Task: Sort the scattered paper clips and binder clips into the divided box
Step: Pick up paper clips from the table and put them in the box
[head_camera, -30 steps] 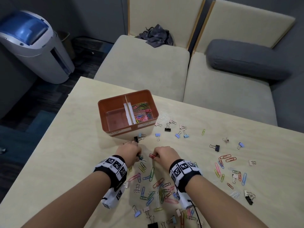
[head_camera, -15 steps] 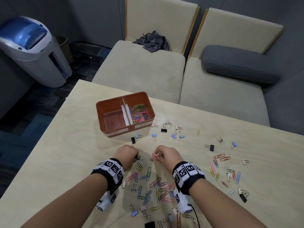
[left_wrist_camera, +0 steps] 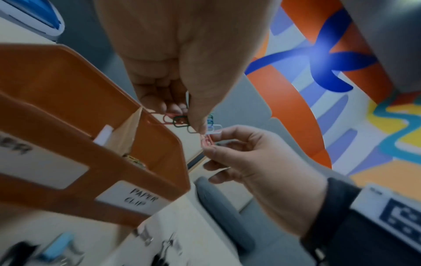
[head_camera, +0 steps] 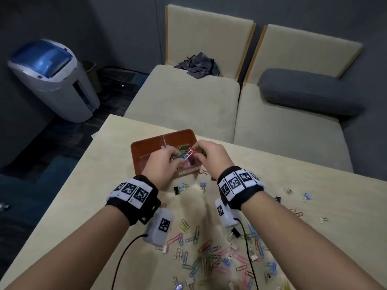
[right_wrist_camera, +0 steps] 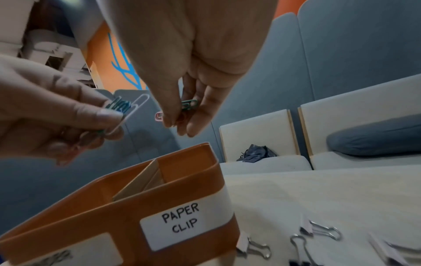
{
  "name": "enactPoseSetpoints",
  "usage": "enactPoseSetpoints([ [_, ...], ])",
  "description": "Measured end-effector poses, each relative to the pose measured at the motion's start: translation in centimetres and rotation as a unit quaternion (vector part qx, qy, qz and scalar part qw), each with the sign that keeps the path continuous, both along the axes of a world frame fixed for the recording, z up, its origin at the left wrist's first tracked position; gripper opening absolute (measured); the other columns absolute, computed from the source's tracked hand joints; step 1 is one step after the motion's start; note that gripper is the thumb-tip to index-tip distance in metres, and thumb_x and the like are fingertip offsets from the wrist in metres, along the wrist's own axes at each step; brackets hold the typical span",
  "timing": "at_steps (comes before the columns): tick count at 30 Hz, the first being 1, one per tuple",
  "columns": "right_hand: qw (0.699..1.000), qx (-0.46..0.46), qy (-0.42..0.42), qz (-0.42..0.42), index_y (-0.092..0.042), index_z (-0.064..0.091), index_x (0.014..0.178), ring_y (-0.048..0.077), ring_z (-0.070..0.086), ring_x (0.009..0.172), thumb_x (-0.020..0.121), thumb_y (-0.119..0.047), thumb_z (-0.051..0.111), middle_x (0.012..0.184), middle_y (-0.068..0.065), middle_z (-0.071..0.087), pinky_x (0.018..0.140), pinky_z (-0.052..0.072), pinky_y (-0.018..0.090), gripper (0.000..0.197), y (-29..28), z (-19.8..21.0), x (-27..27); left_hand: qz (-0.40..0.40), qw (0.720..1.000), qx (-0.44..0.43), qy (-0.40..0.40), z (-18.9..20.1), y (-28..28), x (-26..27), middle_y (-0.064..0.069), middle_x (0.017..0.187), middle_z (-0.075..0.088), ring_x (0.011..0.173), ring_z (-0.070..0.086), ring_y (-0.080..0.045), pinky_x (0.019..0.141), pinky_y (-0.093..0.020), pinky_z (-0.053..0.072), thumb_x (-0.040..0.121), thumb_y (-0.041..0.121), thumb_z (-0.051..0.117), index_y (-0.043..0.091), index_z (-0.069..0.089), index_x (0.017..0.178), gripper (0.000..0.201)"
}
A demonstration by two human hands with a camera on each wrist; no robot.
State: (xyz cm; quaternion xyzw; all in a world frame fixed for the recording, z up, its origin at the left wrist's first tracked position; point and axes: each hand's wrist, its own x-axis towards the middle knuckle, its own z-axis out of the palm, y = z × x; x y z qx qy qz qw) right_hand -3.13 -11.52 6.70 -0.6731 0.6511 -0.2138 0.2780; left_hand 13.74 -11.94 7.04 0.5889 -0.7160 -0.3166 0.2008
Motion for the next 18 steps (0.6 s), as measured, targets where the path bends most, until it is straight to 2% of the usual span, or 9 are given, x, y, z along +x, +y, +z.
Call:
enactPoseSetpoints([
  [4, 0.999, 0.023, 0.031, -0.014, -0.016, 0.066, 0.111, 0.023, 0.061, 0.101, 0.092, -0.014, 0.057, 0.110, 0.007, 0.068, 0.089, 0.046, 0.030, 0.022, -3.6, -1.0, 0.3, 0.074, 0.996, 0.039, 0.014, -0.5, -3.5, -1.3, 0.000, 0.073, 0.061, 0.072, 0.056, -0.018, 0.068, -0.025, 0.040, 0.082, 0.024, 0.071, 0.010, 0.066, 0.087, 0.016],
  [6, 0.998, 0.049, 0.031, -0.018, -0.015, 0.064, 0.118, 0.024, 0.061, 0.105, 0.092, -0.015, 0.057, 0.117, 0.008, 0.066, 0.092, 0.045, 0.029, 0.027, -4.6, -1.7, 0.1, 0.088, 0.993, 0.077, -0.001, -1.6, -4.9, -1.9, -0.001, 0.070, 0.061, 0.072, 0.061, -0.022, 0.067, -0.028, 0.044, 0.082, 0.025, 0.071, 0.009, 0.065, 0.086, 0.018],
  [8, 0.998, 0.059, 0.021, -0.019, -0.015, 0.061, 0.124, 0.024, 0.062, 0.107, 0.093, -0.015, 0.056, 0.121, 0.008, 0.065, 0.096, 0.046, 0.030, 0.031, -4.8, -2.2, -0.2, 0.086, 0.990, 0.113, -0.014, -2.5, -5.7, -2.2, -0.005, 0.079, 0.068, 0.079, 0.067, -0.025, 0.075, -0.032, 0.053, 0.082, 0.027, 0.072, 0.007, 0.065, 0.093, 0.024],
  [10, 0.999, 0.046, 0.007, -0.017, -0.014, 0.061, 0.124, 0.023, 0.062, 0.108, 0.094, -0.015, 0.054, 0.122, 0.007, 0.066, 0.098, 0.046, 0.030, 0.031, -4.4, -2.3, -0.6, 0.073, 0.991, 0.106, -0.043, -2.9, -6.0, -2.4, -0.008, 0.094, 0.071, 0.092, 0.067, -0.025, 0.085, -0.032, 0.051, 0.081, 0.030, 0.073, 0.006, 0.065, 0.105, 0.035],
  [13, 1.000, 0.019, -0.017, -0.018, -0.014, 0.064, 0.117, 0.020, 0.062, 0.103, 0.095, -0.017, 0.053, 0.115, 0.005, 0.067, 0.094, 0.048, 0.031, 0.025, -2.9, -2.1, -1.1, 0.046, 0.994, 0.073, -0.061, -2.7, -5.5, -2.4, -0.008, 0.106, 0.070, 0.101, 0.063, -0.021, 0.089, -0.029, 0.048, 0.082, 0.032, 0.071, 0.006, 0.065, 0.113, 0.041],
  [15, 1.000, -0.002, -0.023, -0.007, -0.014, 0.066, 0.110, 0.018, 0.062, 0.098, 0.093, -0.018, 0.055, 0.109, 0.005, 0.067, 0.091, 0.049, 0.030, 0.021, -1.3, -2.0, -1.5, 0.024, 0.997, 0.055, -0.054, -2.0, -4.6, -2.2, -0.005, 0.103, 0.070, 0.098, 0.063, -0.018, 0.085, -0.026, 0.048, 0.083, 0.032, 0.070, 0.008, 0.067, 0.110, 0.036],
  [18, 1.000, -0.001, -0.010, 0.017, -0.014, 0.067, 0.105, 0.016, 0.061, 0.087, 0.091, -0.018, 0.059, 0.103, 0.003, 0.065, 0.082, 0.049, 0.024, 0.017, 2.2, -2.2, -1.9, -0.048, 0.998, 0.031, -0.027, -0.7, -1.9, -1.6, 0.005, 0.089, 0.065, 0.084, 0.061, -0.012, 0.069, -0.016, 0.040, 0.084, 0.027, 0.069, 0.014, 0.068, 0.101, 0.021],
])
